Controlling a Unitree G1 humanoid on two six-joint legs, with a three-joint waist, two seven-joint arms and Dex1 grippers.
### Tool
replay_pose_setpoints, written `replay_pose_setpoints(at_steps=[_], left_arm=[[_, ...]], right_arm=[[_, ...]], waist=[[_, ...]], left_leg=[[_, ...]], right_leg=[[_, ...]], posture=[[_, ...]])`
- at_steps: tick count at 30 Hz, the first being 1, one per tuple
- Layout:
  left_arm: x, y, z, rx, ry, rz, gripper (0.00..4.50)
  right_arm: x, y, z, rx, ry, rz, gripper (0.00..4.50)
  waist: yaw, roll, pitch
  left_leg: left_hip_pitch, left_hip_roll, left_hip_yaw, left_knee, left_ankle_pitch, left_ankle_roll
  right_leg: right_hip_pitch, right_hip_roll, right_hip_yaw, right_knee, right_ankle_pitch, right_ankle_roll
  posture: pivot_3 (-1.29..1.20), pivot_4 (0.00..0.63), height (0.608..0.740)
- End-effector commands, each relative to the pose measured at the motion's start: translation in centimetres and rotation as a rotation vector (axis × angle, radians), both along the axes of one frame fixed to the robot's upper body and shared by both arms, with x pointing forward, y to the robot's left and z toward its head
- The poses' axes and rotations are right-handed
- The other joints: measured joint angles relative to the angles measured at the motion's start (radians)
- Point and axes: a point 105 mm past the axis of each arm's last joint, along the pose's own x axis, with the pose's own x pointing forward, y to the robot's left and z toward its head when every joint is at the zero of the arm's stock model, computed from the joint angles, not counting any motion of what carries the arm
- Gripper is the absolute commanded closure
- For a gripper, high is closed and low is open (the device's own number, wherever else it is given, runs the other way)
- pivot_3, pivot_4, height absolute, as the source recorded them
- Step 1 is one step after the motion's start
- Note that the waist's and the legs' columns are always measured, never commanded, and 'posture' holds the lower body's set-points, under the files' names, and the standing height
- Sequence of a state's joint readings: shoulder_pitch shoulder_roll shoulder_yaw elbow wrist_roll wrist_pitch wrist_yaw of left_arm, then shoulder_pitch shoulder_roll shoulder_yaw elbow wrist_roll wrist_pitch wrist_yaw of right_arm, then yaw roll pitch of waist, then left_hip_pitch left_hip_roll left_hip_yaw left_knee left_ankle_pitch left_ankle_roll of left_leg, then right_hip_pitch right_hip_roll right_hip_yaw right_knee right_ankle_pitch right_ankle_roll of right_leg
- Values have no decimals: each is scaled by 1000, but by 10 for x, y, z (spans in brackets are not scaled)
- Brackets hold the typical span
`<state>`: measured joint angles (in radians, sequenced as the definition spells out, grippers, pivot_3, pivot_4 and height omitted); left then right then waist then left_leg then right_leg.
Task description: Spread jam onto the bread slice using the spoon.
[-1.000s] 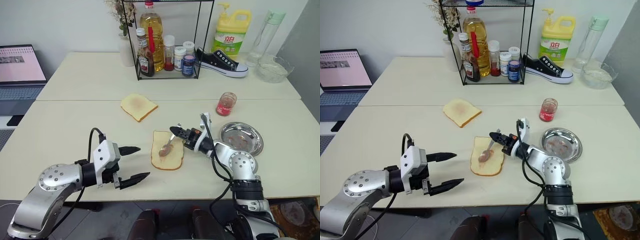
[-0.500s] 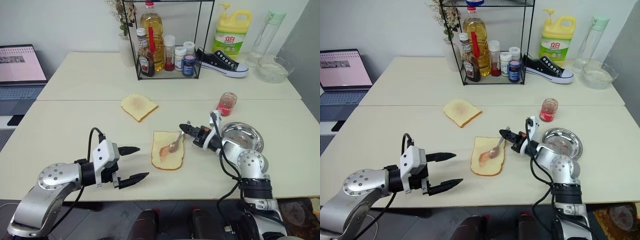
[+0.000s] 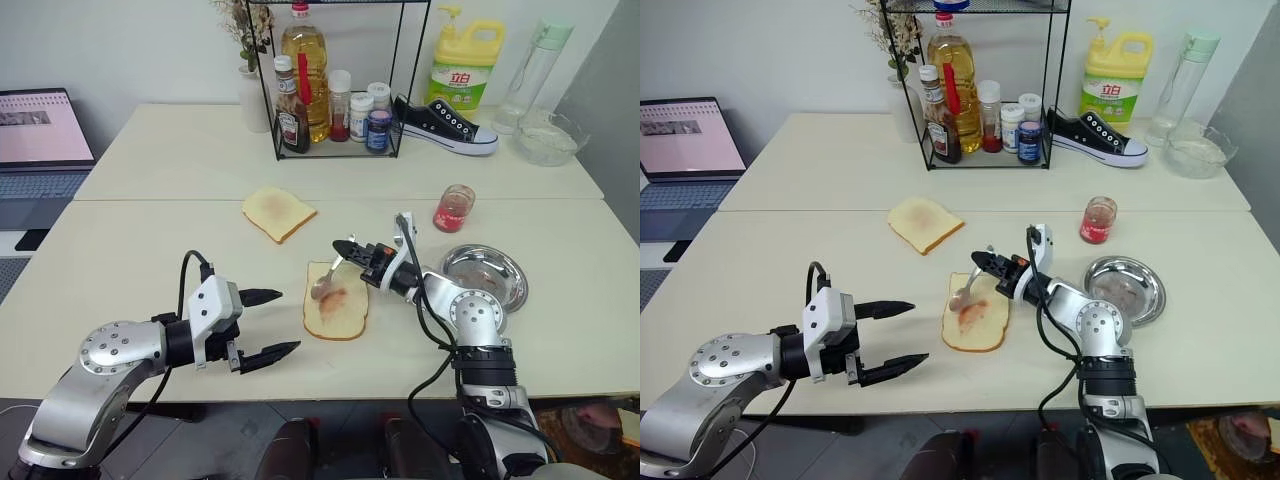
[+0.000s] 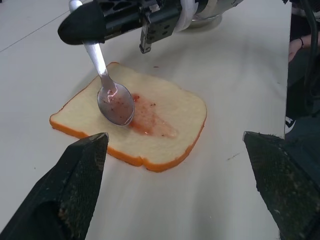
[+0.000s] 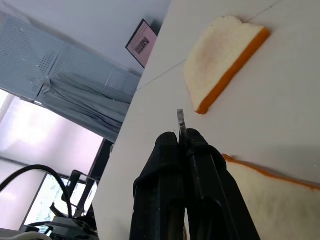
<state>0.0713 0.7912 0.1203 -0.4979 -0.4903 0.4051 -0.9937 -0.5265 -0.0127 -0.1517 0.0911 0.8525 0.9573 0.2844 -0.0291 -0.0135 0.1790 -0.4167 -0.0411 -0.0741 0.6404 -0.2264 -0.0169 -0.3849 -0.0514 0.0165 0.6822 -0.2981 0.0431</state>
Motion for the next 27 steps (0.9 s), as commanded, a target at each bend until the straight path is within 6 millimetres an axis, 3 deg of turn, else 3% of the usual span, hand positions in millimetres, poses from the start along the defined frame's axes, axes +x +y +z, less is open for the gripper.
replay_pose_setpoints(at_steps=[1,8,13,19,27], left_arm=[[-3,-3,3,8,-22,-26,0],[2,-5,2,20,-23,-58,0],[13,-6,7,10,-52,-61,0],[24,-6,21,-34,-1,-50,0],[42,-18,58,29,-32,-172,0]], right_arm=[[-2,-9,1,-4,-35,-9,4483],[-9,-28,-1,-15,-32,-30,4483],[-9,-29,10,12,-48,-41,4483],[-11,-28,58,185,-109,-66,4483],[-21,-64,92,152,-214,-182,4483]], waist=[[-1,0,0],[-2,0,0],[-1,0,0],[-3,0,0],[0,0,0]], left_leg=[[0,0,0,0,0,0],[0,1,0,0,0,0],[0,1,0,0,0,0],[0,1,0,0,0,0],[-1,-1,0,1,0,0]], right_leg=[[0,0,0,0,0,0],[0,0,0,0,0,0],[0,0,0,0,0,0],[0,0,0,1,0,0],[1,2,-1,0,0,0]], posture=[[0,150,740],[0,150,740],[0,150,740],[0,150,740],[0,150,740]])
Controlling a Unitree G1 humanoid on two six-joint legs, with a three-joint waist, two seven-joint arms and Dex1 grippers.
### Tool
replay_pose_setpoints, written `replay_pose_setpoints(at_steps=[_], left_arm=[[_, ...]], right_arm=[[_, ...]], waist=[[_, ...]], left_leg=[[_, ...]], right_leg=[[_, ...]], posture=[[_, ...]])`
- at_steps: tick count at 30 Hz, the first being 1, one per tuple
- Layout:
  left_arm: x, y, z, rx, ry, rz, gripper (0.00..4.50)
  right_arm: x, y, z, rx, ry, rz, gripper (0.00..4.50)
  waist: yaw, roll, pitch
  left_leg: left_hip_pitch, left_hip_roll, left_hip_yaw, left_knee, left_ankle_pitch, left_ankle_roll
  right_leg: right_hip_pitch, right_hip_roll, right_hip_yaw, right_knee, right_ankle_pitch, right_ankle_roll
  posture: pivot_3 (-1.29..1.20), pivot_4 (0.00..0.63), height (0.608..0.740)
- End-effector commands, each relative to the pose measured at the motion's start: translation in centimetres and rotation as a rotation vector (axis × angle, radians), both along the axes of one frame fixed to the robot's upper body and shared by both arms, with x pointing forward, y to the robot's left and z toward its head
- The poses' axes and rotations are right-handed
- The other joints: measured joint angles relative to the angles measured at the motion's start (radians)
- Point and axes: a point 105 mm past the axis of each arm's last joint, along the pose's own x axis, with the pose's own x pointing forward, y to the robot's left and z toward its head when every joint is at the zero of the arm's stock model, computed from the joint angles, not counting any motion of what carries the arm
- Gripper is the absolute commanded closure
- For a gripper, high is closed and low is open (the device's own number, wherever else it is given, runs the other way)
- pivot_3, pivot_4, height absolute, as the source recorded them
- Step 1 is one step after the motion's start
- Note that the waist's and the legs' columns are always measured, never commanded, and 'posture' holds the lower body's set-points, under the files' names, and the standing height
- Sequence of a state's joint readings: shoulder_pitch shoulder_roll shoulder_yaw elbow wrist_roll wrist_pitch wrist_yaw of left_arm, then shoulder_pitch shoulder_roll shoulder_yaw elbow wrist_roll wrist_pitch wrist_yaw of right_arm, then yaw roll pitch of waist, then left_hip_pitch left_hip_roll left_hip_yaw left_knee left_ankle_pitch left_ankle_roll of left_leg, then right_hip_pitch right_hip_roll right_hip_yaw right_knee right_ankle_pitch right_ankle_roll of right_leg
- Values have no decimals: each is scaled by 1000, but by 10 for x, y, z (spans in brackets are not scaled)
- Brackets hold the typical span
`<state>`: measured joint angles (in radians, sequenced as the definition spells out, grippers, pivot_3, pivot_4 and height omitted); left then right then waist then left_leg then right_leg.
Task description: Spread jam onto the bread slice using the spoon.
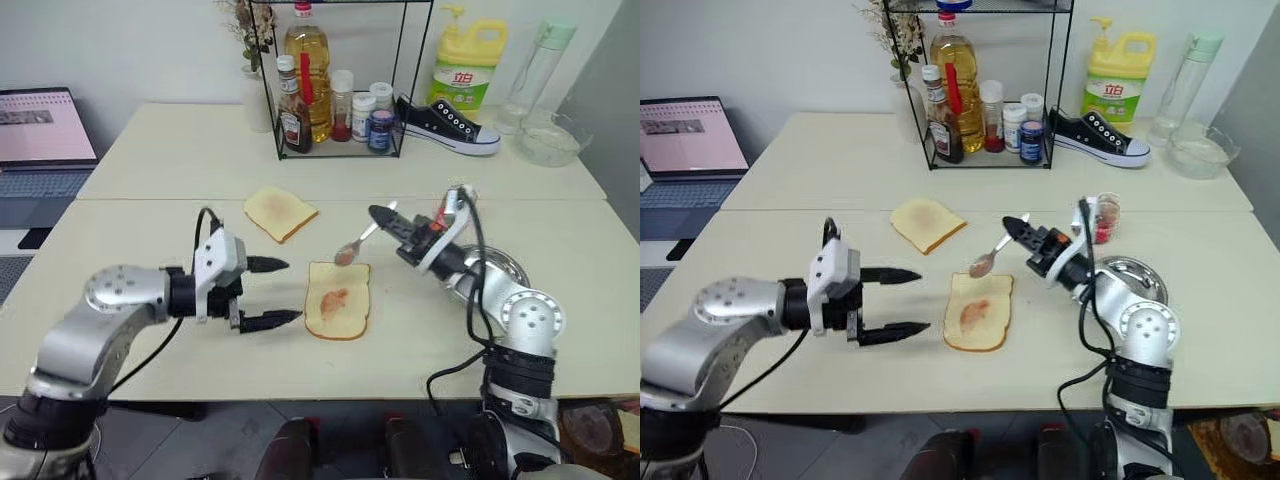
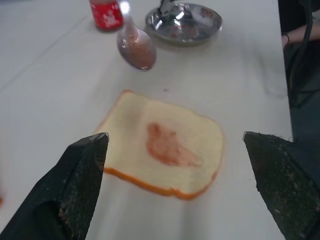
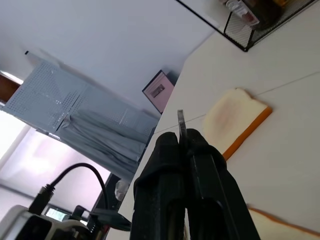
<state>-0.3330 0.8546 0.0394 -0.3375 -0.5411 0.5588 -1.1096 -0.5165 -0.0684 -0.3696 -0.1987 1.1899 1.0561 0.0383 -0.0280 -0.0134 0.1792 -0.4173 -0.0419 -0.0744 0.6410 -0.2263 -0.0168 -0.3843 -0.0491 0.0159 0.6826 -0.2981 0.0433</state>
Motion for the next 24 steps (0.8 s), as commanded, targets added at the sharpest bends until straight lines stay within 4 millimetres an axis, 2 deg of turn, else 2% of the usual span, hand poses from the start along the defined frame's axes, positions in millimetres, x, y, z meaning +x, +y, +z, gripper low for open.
replay_pose_setpoints(at_steps=[1,6,9,11,15,18,20,24], left_arm=[[2,-12,11,4,-13,-70,0],[12,-37,22,9,-64,-161,0],[20,-58,28,0,-122,-214,0],[26,-74,33,-33,-156,-242,0],[38,-107,26,-54,-243,-289,0],[45,-133,26,-127,-257,-302,0],[44,-148,21,-119,-267,-347,0],[45,-163,21,-122,-275,-388,0]], right_arm=[[-8,-15,23,0,-80,-65,4483],[-15,-38,36,-11,-111,-203,4483],[-19,-64,40,-40,-123,-337,4483],[-22,-93,36,-81,-114,-460,4483],[-30,-153,20,-188,-70,-711,4483],[-38,-180,7,-200,-33,-827,4483],[-42,-189,1,-186,-16,-862,4483],[-41,-193,-5,-176,-8,-870,4483]], waist=[[-4,0,0],[-4,0,0],[-1,0,0],[1,0,0],[6,0,0],[0,-1,0],[-4,-1,0],[-9,0,0]], left_leg=[[0,0,0,0,0,0],[0,1,1,0,0,0],[0,1,1,0,0,0],[-1,1,1,0,0,0],[-2,0,1,2,0,0],[-2,0,1,2,0,0],[-2,0,1,2,0,0],[-1,1,2,2,0,0]], right_leg=[[0,0,0,0,0,0],[-1,0,1,0,0,0],[-1,1,1,0,0,0],[0,2,1,0,0,0],[1,1,1,-1,0,0],[1,1,1,0,0,0],[1,1,1,0,0,1],[0,3,3,0,0,0]], posture=[[0,150,740],[0,150,740],[0,150,740],[0,150,740],[0,150,740],[0,150,740],[0,150,740],[0,150,740]])
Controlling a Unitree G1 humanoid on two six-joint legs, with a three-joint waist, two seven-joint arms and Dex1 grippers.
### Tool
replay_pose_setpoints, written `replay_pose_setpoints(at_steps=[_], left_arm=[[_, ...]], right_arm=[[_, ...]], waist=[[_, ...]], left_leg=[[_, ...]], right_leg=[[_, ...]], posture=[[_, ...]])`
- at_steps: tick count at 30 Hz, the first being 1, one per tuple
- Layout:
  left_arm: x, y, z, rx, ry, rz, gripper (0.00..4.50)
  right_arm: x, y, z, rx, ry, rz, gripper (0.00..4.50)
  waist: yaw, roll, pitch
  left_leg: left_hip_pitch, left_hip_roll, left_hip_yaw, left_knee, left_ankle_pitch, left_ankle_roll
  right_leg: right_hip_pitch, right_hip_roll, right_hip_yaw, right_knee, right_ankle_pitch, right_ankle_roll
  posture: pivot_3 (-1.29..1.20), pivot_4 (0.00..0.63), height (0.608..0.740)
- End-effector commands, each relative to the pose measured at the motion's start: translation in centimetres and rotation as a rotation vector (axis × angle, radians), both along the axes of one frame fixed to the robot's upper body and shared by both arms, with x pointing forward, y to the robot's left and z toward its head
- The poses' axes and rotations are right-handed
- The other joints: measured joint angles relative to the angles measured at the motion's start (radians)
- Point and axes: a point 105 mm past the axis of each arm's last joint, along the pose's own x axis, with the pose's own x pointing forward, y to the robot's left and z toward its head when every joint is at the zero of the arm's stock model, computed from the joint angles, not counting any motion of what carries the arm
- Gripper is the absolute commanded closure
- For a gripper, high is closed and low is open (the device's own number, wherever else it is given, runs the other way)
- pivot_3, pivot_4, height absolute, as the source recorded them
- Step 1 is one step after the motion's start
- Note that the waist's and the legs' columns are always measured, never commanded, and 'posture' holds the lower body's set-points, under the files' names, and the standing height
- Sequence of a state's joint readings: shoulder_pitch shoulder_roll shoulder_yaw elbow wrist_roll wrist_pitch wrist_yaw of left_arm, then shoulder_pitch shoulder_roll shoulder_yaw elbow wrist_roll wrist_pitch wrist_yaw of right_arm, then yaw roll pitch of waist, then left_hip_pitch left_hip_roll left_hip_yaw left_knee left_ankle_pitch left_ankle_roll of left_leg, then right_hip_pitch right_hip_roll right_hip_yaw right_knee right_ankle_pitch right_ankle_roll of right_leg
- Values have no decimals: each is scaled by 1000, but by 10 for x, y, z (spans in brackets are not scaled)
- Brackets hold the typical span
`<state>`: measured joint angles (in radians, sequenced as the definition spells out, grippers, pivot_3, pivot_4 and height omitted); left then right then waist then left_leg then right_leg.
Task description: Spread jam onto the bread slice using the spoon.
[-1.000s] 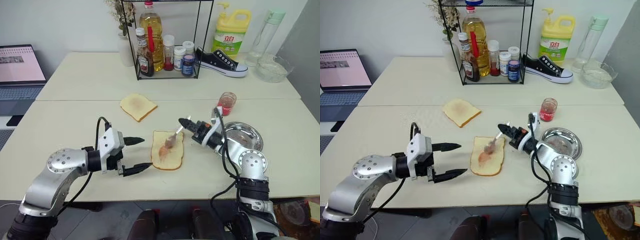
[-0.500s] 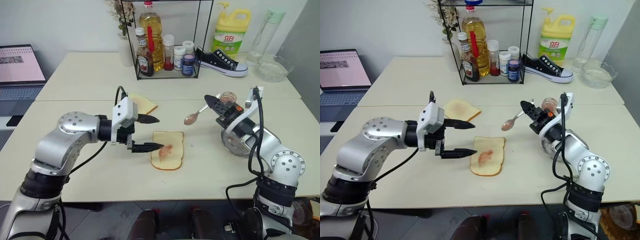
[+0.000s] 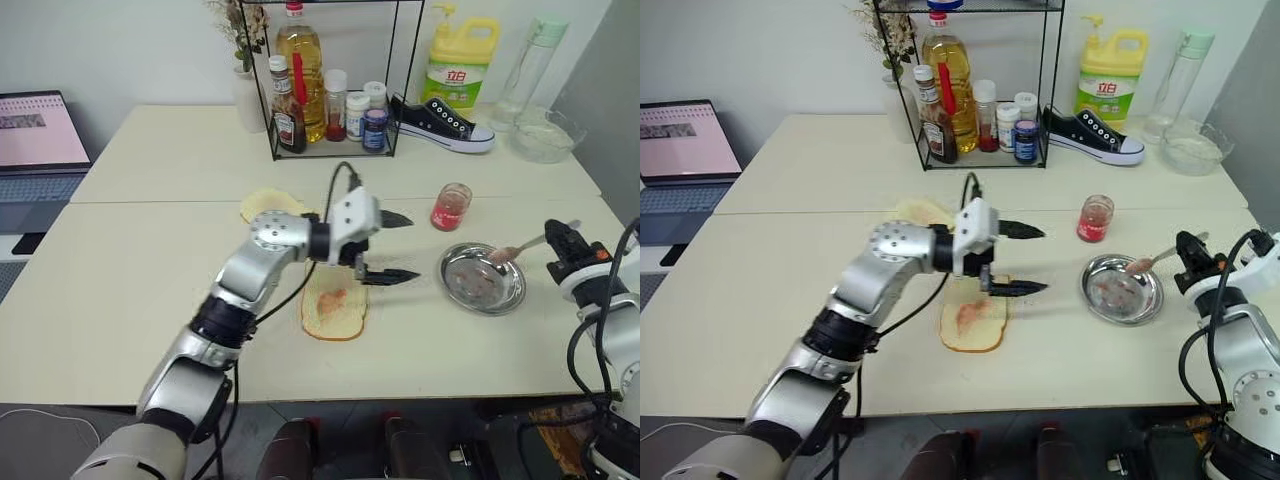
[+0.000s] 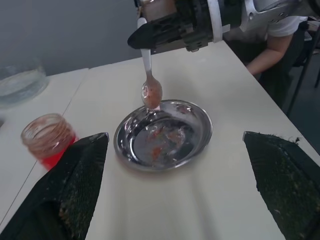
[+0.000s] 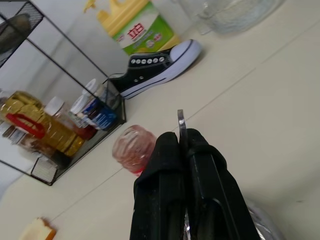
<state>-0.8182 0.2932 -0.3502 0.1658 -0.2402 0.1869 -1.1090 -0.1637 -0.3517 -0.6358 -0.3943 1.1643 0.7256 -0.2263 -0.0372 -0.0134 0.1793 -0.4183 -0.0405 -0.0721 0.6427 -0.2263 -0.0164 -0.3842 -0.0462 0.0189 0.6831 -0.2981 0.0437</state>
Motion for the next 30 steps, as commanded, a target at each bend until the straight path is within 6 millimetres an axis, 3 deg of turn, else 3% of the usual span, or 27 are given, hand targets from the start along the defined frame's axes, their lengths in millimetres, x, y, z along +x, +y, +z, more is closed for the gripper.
replay_pose_setpoints(at_steps=[1,6,12,23,26,30], left_arm=[[1,-7,10,-9,-51,-29,0],[0,-6,-5,67,-66,-43,0],[1,-6,-7,66,-64,-32,0],[3,-3,-7,58,-57,-5,0],[4,-4,-5,48,-60,4,0],[5,-4,-5,43,-65,16,0]], right_arm=[[-2,-4,10,-4,-62,-7,4483],[0,-5,-2,19,-36,-6,4483],[2,-2,-23,91,-4,7,4483],[5,-26,-63,156,71,-48,4483],[5,-37,-64,210,54,-95,3742],[6,-42,-66,228,56,-114,2396]], waist=[[0,0,0],[6,0,0],[8,0,0],[8,1,-1],[8,1,-1],[8,1,-1]], left_leg=[[0,0,0,0,0,0],[0,0,-1,0,0,0],[0,0,-1,1,0,0],[0,0,-1,1,0,0],[0,0,-1,1,0,0],[0,0,-1,1,0,0]], right_leg=[[0,0,0,0,0,0],[0,1,0,0,0,0],[0,0,0,0,0,0],[1,0,-1,0,0,0],[2,0,-1,0,0,0],[2,0,-1,0,0,0]], posture=[[0,150,740],[0,150,740],[0,150,740],[0,150,740],[0,150,740],[0,150,740]])
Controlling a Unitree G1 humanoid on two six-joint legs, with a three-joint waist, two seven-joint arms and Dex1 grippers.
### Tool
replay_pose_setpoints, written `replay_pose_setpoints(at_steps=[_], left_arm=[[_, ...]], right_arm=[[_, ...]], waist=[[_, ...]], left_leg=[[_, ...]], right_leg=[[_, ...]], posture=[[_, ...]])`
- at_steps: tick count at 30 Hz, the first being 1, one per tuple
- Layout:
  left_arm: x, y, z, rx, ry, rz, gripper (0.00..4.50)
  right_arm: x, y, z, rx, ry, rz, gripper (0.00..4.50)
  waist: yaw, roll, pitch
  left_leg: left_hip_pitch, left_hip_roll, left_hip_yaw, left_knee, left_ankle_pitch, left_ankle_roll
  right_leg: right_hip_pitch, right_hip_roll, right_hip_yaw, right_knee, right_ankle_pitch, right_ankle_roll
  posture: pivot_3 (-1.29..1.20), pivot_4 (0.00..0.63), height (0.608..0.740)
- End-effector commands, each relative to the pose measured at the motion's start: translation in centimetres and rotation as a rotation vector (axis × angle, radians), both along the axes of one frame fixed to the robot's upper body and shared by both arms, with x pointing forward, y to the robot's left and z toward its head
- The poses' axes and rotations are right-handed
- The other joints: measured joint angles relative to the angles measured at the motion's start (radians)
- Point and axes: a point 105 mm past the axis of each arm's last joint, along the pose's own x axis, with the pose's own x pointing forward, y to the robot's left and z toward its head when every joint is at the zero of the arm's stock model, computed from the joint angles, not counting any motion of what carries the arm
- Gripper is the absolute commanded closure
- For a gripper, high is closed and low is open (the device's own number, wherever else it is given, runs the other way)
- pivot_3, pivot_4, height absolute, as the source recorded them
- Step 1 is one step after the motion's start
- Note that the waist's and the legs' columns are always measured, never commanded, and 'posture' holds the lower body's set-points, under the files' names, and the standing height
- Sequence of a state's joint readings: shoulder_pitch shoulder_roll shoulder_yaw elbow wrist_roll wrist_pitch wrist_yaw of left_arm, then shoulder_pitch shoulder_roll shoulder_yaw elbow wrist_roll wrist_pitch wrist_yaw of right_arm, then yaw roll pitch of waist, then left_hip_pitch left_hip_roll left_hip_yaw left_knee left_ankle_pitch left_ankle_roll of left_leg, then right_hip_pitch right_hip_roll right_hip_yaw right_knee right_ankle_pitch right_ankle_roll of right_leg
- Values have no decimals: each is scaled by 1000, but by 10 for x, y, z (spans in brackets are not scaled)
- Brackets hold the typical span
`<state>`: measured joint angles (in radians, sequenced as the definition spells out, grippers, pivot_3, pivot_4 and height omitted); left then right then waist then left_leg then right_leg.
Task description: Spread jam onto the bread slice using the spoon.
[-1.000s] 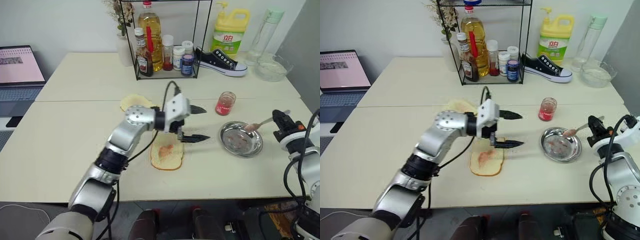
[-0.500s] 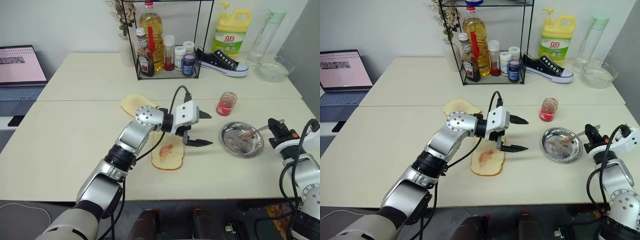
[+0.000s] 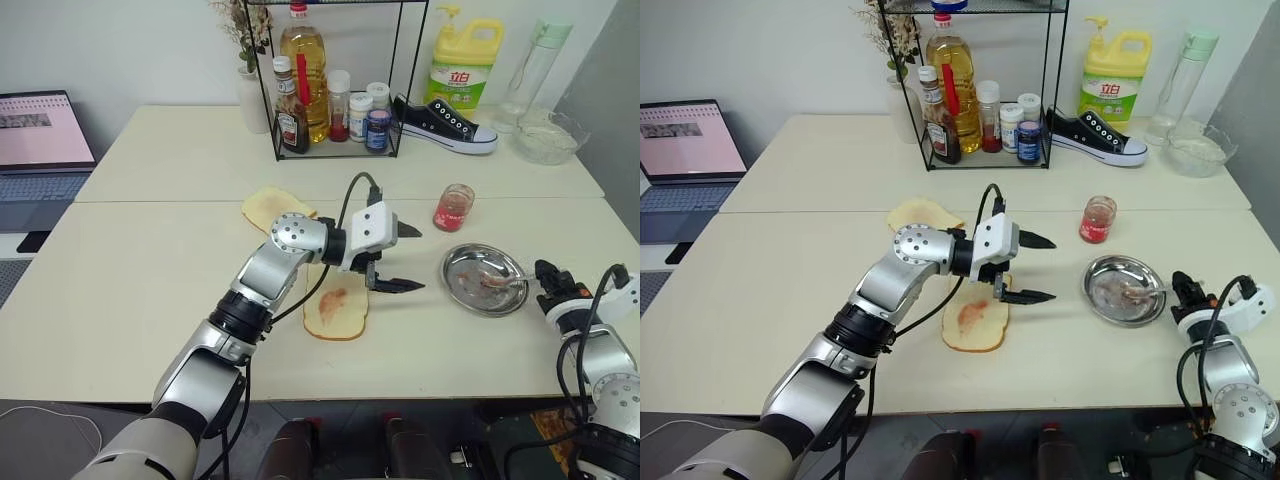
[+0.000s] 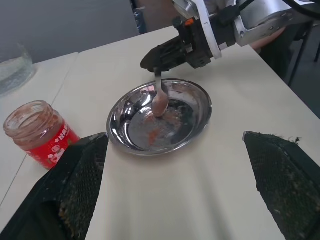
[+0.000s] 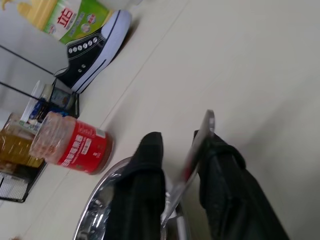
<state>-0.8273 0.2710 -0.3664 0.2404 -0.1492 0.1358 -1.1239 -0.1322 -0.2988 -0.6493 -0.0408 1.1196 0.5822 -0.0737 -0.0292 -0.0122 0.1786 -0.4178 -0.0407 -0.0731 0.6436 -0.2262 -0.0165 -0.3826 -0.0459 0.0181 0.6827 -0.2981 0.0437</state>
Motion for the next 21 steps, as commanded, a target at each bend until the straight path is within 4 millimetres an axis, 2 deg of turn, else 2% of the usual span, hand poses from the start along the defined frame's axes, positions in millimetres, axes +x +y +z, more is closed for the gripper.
replay_pose_setpoints(at_steps=[1,6,7,16,19,21], left_arm=[[-2,-1,10,-29,-41,-1,0],[-2,3,9,-26,-37,6,0],[-1,4,9,-25,-36,12,0],[4,19,7,-11,-30,52,0],[6,34,5,19,-37,77,0],[11,56,7,36,-35,128,0]], right_arm=[[0,-7,14,-6,-55,-25,2034],[-2,-11,20,-5,-68,-34,245],[-3,-12,22,-6,-74,-37,51],[-10,-14,32,-52,-47,-11,51],[-20,-15,43,-105,-27,4,51],[-26,-11,63,-208,-19,72,51]], waist=[[0,0,0],[0,0,0],[0,0,0],[0,0,0],[0,0,0],[0,1,0]], left_leg=[[0,0,0,0,0,0],[0,0,0,0,0,0],[0,0,0,0,0,0],[0,0,0,0,0,0],[0,0,0,0,0,0],[0,0,0,0,0,0]], right_leg=[[0,0,0,0,0,0],[0,0,0,0,0,0],[0,0,0,0,0,0],[0,0,0,0,0,0],[0,0,0,0,0,0],[0,0,0,0,0,0]], posture=[[0,150,740],[0,150,740],[0,150,740],[0,150,740],[0,150,740],[0,150,740]])
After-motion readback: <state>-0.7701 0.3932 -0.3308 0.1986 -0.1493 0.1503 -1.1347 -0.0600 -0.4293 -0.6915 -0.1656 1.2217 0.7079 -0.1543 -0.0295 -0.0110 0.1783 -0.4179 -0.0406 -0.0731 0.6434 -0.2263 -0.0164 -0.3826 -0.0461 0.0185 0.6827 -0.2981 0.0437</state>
